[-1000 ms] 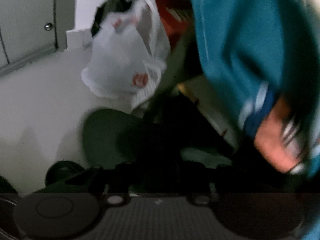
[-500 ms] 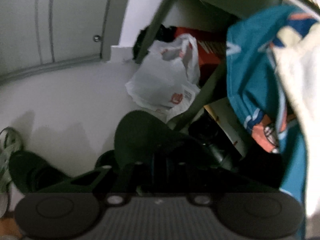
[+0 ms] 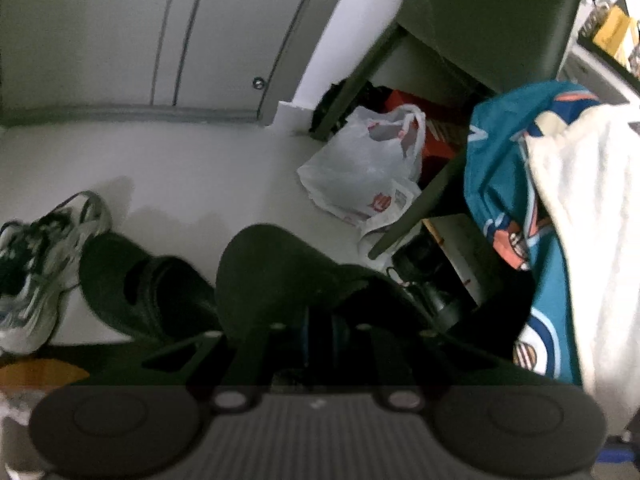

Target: Organize scattered shoes

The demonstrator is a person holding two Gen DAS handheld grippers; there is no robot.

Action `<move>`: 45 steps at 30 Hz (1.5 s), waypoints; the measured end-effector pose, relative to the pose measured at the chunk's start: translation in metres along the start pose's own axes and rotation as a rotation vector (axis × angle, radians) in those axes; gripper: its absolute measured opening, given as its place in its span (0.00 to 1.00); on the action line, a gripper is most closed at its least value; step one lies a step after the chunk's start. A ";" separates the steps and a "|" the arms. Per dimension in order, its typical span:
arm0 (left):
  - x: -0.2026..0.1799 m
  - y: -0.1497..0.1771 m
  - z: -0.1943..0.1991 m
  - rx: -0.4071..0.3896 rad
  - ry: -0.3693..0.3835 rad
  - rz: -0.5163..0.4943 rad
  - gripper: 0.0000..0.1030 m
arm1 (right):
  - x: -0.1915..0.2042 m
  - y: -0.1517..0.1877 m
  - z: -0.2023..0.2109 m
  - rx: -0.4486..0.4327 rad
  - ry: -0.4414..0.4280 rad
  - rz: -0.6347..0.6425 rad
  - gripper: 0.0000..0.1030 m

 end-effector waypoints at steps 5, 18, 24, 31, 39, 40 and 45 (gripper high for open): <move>0.029 0.014 0.028 -0.028 -0.021 0.002 0.11 | 0.013 -0.009 -0.015 0.014 -0.007 -0.063 0.85; 0.108 0.067 0.080 -0.122 -0.012 0.189 0.11 | 0.048 -0.039 -0.032 0.086 0.013 0.026 0.85; 0.136 0.091 0.083 -0.120 0.000 0.311 0.11 | 0.078 -0.036 -0.052 0.119 -0.030 0.094 0.85; 0.159 0.110 0.076 -0.091 -0.025 0.392 0.13 | 0.101 -0.020 -0.073 0.183 -0.113 0.137 0.85; 0.154 0.106 0.078 -0.103 -0.020 0.426 0.13 | 0.109 -0.008 -0.077 0.221 -0.173 0.126 0.85; 0.155 0.105 0.077 -0.101 -0.017 0.441 0.13 | 0.110 -0.007 -0.078 0.223 -0.184 0.125 0.85; 0.153 0.102 0.067 -0.074 0.003 0.492 0.14 | 0.112 0.000 -0.088 0.218 -0.194 0.109 0.85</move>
Point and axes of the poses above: each gripper's, at about its wrist camera, not at the fingertips, and z roughly against the way its jaws point, x to its left, y to its underside, the point moved 4 cm from there along -z, roughly the way its jaws point, and after that the axes turned 12 degrees about -y, right-handed, at the moved point
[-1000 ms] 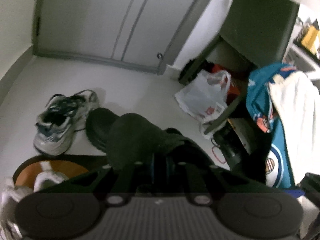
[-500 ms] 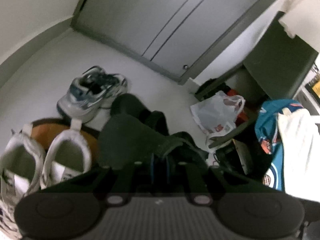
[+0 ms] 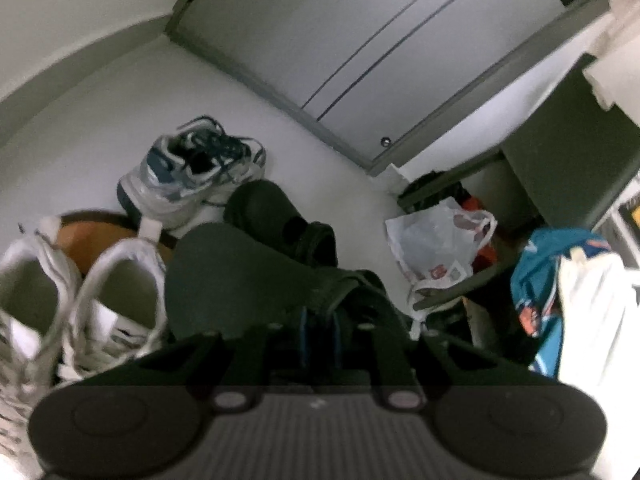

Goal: Organize scattered shoes
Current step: 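Carry the dark grey slide with the left gripper over the mat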

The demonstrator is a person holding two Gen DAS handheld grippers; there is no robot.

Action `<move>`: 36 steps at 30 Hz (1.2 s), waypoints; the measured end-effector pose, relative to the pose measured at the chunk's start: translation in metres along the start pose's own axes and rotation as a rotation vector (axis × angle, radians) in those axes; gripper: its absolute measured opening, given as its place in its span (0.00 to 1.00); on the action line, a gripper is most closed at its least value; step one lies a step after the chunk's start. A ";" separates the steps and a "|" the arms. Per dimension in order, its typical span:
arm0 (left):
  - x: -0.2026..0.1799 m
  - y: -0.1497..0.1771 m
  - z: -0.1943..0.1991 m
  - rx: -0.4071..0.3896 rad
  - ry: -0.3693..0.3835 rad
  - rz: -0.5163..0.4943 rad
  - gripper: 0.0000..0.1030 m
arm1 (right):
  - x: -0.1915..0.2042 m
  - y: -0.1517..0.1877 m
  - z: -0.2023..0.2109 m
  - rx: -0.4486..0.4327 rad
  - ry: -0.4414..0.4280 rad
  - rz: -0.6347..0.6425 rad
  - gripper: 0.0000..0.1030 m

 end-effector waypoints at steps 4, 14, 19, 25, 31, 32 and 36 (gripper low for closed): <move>-0.009 0.005 -0.006 0.025 0.045 0.010 0.00 | -0.011 0.000 -0.014 -0.009 0.008 -0.040 0.84; -0.010 0.005 -0.023 0.060 -0.033 -0.111 0.02 | -0.065 0.000 -0.046 -0.073 0.017 -0.212 0.83; 0.000 0.001 -0.033 0.058 -0.070 -0.127 0.12 | -0.082 0.002 -0.051 -0.096 0.013 -0.261 0.83; 0.007 0.005 -0.044 0.067 -0.091 -0.130 0.30 | -0.110 -0.010 -0.051 -0.156 0.003 -0.334 0.83; 0.016 0.016 -0.049 0.074 -0.092 -0.154 0.39 | -0.131 -0.027 -0.051 -0.203 -0.009 -0.421 0.78; 0.018 0.017 -0.049 0.069 -0.093 -0.155 0.41 | -0.135 -0.029 -0.052 -0.211 -0.007 -0.439 0.77; 0.026 0.020 -0.045 0.046 -0.093 -0.161 0.49 | -0.149 -0.039 -0.054 -0.266 0.006 -0.526 0.76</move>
Point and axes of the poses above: each gripper's, at about its wrist camera, not at the fingertips, and z roughly against the way its jaws point, x to its left, y to its underside, the point moved 4 cm from there along -z, roughly the way its jaws point, and after that the axes turned 12 degrees about -y, right-handed, at the moved point
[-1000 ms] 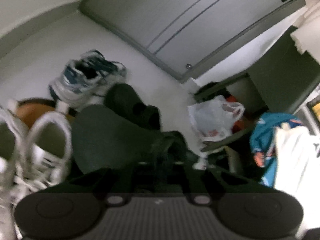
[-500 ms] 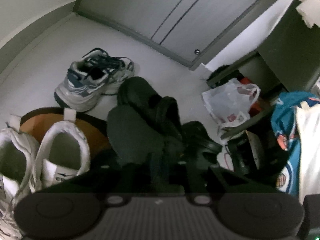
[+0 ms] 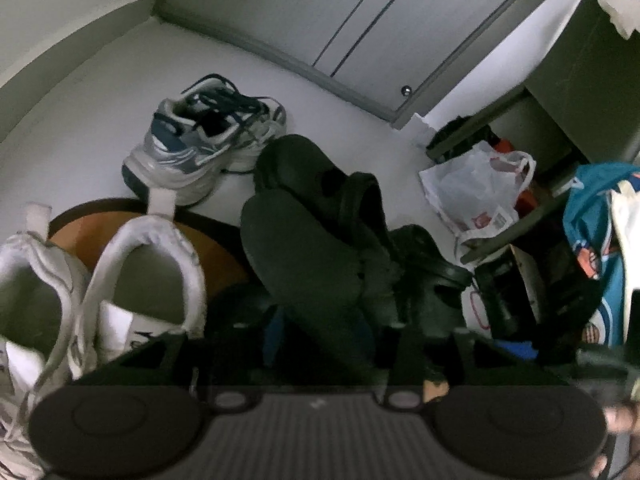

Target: Organize scattered shoes

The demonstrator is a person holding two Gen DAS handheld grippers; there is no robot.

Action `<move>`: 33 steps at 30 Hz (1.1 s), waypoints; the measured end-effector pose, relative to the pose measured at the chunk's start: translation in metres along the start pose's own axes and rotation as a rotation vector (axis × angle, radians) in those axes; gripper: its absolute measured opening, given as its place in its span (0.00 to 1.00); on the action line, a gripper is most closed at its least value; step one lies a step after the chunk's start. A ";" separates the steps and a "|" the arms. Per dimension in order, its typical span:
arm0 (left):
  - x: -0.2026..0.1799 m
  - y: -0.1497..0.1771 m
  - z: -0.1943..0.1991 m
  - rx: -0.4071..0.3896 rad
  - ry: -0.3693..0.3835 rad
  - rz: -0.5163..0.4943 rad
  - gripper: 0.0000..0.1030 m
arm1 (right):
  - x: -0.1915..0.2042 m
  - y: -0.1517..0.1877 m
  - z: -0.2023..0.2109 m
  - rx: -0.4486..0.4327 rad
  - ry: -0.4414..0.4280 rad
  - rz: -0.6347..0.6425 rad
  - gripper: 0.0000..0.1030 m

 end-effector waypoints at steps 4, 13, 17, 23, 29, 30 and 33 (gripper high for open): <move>0.009 0.007 -0.003 -0.003 -0.009 -0.020 0.49 | -0.007 -0.016 -0.011 -0.046 -0.021 -0.098 0.70; 0.027 0.013 -0.016 0.010 0.029 -0.008 0.49 | -0.016 -0.049 -0.048 -0.092 -0.036 -0.274 0.64; 0.027 0.012 -0.016 0.018 0.052 -0.021 0.50 | -0.025 -0.056 -0.065 -0.094 -0.016 -0.348 0.60; 0.039 0.010 -0.017 0.025 0.060 0.018 0.51 | -0.035 -0.059 -0.085 -0.086 0.002 -0.422 0.60; 0.047 0.010 -0.017 0.026 0.056 0.037 0.51 | -0.040 -0.060 -0.102 -0.085 0.001 -0.463 0.48; 0.047 0.010 -0.016 0.024 0.053 0.036 0.51 | -0.040 -0.061 -0.105 -0.084 -0.002 -0.461 0.37; 0.049 0.009 -0.015 0.021 0.047 0.039 0.51 | -0.036 -0.062 -0.105 -0.099 -0.004 -0.429 0.34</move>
Point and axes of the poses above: each gripper's, at about its wrist camera, not at the fingertips, and z roughly against the way its jaws point, x to its left, y to its underside, the point moved 4 cm from there along -z, roughly the way its jaws point, and after that the axes turned 12 degrees about -y, right-handed, at the moved point
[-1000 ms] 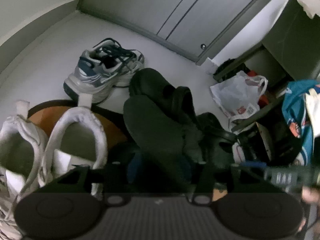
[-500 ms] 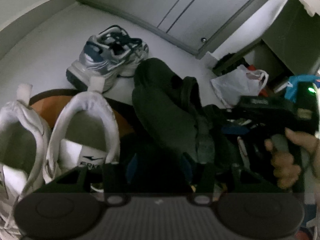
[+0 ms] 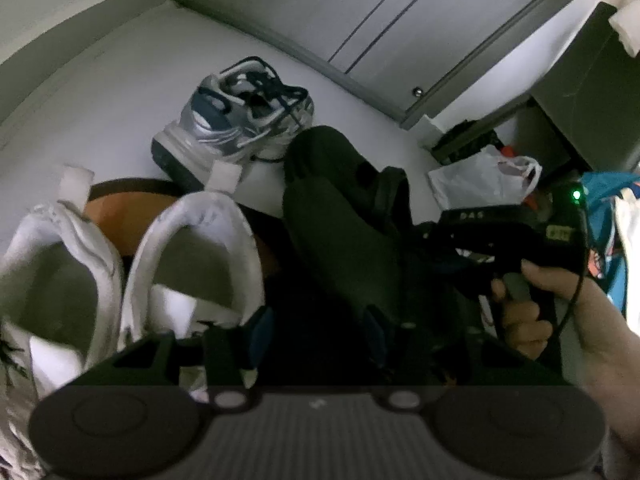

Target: Organize scattered shoes

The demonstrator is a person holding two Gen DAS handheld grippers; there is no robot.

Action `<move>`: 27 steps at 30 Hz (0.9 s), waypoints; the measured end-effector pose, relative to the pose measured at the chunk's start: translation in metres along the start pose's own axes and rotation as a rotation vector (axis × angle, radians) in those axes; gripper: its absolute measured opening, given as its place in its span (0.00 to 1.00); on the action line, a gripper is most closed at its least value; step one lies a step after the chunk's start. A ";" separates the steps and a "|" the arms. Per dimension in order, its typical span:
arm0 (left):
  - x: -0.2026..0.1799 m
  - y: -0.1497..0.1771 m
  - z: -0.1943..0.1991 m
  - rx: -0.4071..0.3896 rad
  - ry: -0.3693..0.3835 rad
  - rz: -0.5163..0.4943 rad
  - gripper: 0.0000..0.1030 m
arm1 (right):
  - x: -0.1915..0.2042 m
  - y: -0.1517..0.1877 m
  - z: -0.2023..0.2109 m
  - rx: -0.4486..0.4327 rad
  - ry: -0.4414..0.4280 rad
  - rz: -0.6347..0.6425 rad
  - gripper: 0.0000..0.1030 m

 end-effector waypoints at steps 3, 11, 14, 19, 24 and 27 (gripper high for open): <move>-0.001 -0.001 0.003 -0.011 -0.005 -0.007 0.51 | 0.007 0.003 0.009 0.009 -0.027 0.049 0.29; -0.009 -0.003 0.009 -0.042 -0.016 -0.025 0.51 | 0.042 0.011 0.056 0.028 -0.081 0.295 0.15; -0.011 -0.003 0.008 -0.044 -0.020 -0.019 0.52 | 0.048 0.013 0.075 0.028 -0.078 0.361 0.12; -0.015 -0.002 0.010 -0.056 -0.030 -0.011 0.52 | 0.050 0.015 0.101 0.035 -0.058 0.455 0.12; -0.027 0.000 0.009 -0.060 -0.024 -0.007 0.54 | 0.046 0.027 0.125 0.097 -0.056 0.558 0.13; -0.037 -0.002 0.009 -0.074 -0.028 -0.023 0.56 | 0.043 0.042 0.139 0.156 -0.058 0.628 0.13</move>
Point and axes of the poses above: each gripper's, at about its wrist camera, not at the fingertips, and z roughly against the way its jaws point, x to its left, y to its underside, the point moved 4 cm from there along -z, roughly the way its jaws point, and after that the axes turned 12 degrees about -y, right-handed, at the moved point
